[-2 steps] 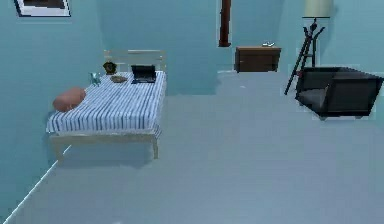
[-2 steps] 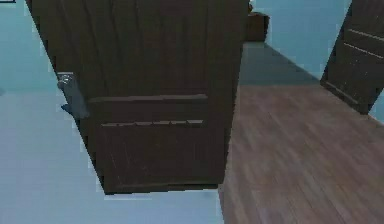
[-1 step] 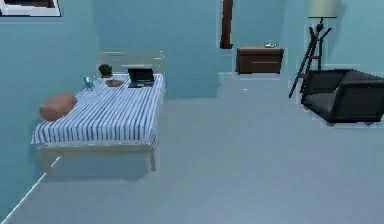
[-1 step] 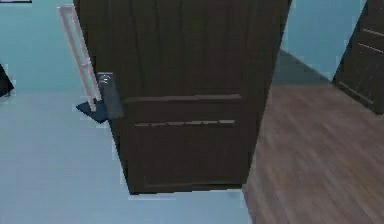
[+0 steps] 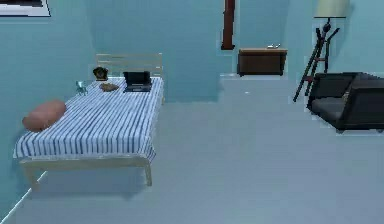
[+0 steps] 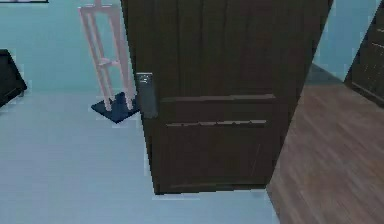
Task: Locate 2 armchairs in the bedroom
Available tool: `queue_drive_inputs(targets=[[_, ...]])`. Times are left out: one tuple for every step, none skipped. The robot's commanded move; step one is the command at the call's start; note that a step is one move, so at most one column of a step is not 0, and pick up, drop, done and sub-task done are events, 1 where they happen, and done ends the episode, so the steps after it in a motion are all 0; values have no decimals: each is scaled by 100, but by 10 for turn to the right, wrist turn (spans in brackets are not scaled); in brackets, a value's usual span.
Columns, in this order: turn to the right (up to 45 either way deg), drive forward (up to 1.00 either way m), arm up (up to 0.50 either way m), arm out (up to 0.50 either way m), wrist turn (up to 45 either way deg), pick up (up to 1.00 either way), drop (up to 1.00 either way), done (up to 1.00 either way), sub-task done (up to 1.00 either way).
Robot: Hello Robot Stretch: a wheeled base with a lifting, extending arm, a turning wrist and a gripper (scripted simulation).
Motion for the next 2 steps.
queue_drive_inputs(targets=[[360, 0, 0, 0, 0, 0, 0, 0, 0], [0, 60, 0, 0, 0, 0, 0, 0, 0]])
